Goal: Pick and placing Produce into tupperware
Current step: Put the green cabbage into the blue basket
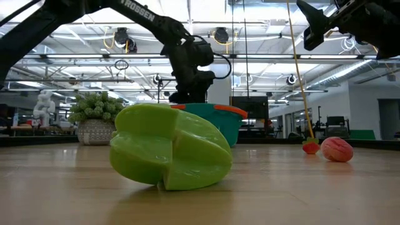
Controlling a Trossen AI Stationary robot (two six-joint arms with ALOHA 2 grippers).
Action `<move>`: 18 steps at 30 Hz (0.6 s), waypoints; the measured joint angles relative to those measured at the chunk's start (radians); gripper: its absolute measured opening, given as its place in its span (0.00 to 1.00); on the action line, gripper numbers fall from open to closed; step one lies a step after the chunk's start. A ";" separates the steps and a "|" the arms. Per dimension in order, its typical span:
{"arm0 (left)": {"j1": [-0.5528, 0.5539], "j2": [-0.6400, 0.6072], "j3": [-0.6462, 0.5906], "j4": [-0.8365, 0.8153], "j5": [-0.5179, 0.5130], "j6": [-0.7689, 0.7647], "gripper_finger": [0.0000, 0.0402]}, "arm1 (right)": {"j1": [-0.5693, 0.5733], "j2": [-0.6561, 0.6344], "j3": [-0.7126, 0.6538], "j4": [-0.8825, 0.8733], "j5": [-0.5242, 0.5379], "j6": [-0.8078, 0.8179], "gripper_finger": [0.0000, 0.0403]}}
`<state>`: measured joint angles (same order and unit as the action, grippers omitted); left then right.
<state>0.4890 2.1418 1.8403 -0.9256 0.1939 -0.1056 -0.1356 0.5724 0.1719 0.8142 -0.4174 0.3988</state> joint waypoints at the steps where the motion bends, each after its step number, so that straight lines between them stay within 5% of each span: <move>1: 0.000 0.003 -0.004 -0.005 0.000 -0.001 0.57 | 0.000 0.000 0.000 -0.002 0.000 0.000 0.60; 18: -0.013 0.075 -0.006 0.016 0.015 0.021 0.57 | 0.000 0.000 0.000 -0.026 0.000 0.000 0.60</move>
<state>0.4755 2.2166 1.8343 -0.9097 0.2094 -0.0849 -0.1352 0.5724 0.1719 0.7880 -0.4174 0.3992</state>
